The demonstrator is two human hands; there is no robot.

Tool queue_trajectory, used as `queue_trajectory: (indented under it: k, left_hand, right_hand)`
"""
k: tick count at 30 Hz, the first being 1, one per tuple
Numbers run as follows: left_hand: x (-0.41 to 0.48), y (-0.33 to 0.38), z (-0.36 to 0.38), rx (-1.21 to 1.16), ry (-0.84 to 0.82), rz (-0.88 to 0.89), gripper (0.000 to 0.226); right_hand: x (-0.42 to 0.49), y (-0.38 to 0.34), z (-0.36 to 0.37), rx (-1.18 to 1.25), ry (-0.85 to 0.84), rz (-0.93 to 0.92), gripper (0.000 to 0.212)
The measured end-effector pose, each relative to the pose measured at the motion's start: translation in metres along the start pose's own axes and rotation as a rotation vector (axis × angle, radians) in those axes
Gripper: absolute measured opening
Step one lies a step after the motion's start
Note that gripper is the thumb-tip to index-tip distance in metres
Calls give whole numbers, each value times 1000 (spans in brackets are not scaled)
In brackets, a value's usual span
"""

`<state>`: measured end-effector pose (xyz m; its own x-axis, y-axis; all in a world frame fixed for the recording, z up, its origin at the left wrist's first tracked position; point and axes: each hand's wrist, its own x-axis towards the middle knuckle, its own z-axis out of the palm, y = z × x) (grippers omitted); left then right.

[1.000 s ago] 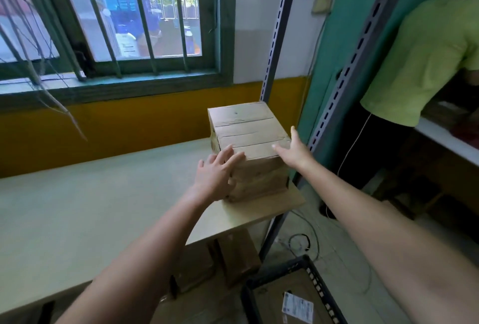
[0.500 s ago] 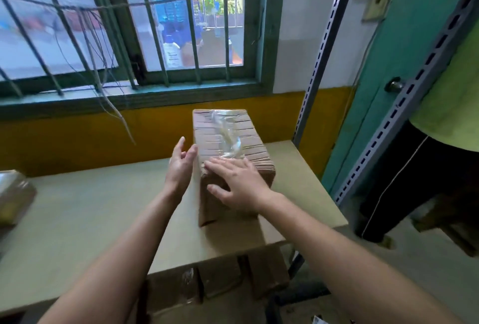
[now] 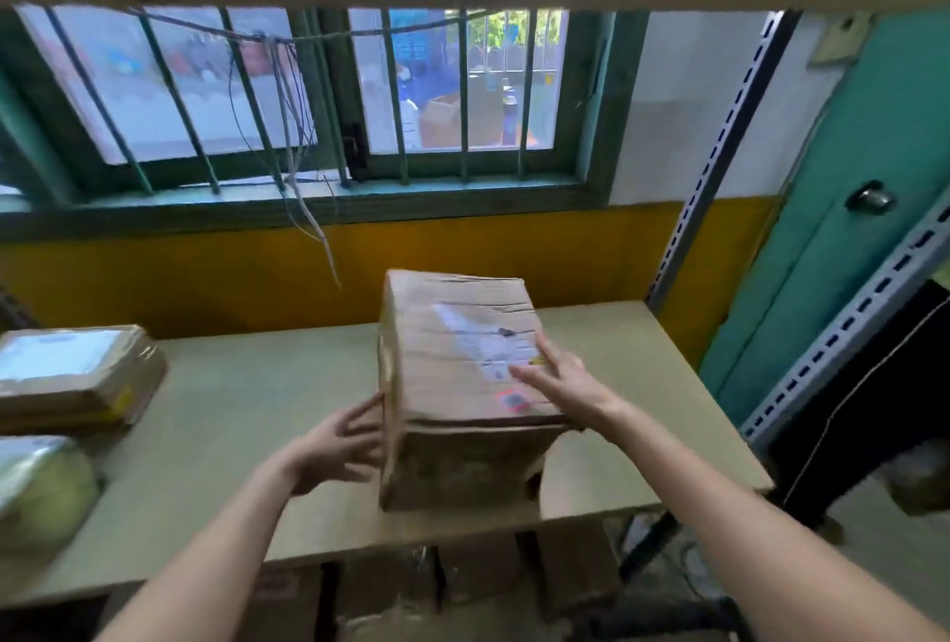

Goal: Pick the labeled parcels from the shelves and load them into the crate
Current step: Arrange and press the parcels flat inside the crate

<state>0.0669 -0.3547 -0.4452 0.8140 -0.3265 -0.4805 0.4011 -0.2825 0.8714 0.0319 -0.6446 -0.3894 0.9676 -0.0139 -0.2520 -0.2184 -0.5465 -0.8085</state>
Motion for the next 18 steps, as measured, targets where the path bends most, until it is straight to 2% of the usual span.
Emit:
queue_trajectory:
  k: [2, 4, 5, 7, 9, 12, 15, 18]
  left_hand:
    - [8, -18, 6, 120, 203, 17, 40]
    - [9, -6, 7, -95, 422, 92, 35]
    - [8, 6, 5, -263, 449, 127, 38]
    - [8, 25, -1, -435, 342, 156, 49]
    - [4, 38, 2, -286, 212, 184, 58]
    - [-2, 39, 12, -148, 196, 244, 79]
    - [-6, 35, 16, -196, 214, 268, 81]
    - [-18, 32, 22, -230, 165, 274, 73]
  right_hand:
    - [1, -2, 24, 17, -49, -97, 81]
    - [1, -8, 38, 66, -130, -110, 84]
    - [0, -9, 42, 106, -159, -104, 85]
    - [-1, -7, 44, 165, -157, -105, 85]
    - [-1, -7, 42, 180, -133, -111, 83]
    - [-2, -6, 43, 177, -109, -110, 71]
    - [-6, -5, 48, 162, -83, -148, 57]
    - [-19, -4, 53, 154, -45, -197, 54]
